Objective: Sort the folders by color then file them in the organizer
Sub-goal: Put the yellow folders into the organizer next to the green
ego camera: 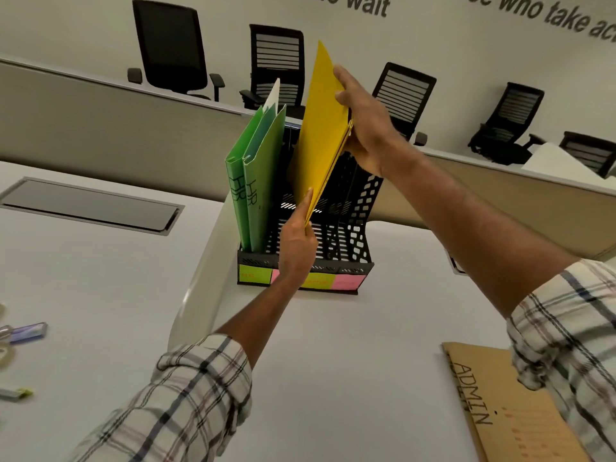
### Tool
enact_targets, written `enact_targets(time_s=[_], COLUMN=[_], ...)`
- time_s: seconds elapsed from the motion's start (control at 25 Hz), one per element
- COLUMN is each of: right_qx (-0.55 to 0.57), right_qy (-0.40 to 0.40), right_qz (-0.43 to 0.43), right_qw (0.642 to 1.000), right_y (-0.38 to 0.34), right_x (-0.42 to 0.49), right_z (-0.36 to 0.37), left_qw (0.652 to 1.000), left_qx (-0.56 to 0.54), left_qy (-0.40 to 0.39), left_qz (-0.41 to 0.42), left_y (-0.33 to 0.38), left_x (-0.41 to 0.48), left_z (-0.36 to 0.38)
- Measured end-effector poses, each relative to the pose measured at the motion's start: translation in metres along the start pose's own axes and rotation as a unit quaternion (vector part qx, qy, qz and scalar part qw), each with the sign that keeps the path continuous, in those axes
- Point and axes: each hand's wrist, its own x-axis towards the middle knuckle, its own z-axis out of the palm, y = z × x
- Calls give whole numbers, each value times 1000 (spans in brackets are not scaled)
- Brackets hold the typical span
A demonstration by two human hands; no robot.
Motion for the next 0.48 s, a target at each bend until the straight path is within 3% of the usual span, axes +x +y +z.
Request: enact_targets(time_s=[0.48], right_qx=[-43], right_qy=[-98], right_qz=[26], right_qw=[994], right_y=[38], right_x=[8], right_z=[47], left_qw=[996], left_qx=[25], left_qy=[-9], left_qz=[-81], left_y=[-38], left_x=[-15], left_z=[-24])
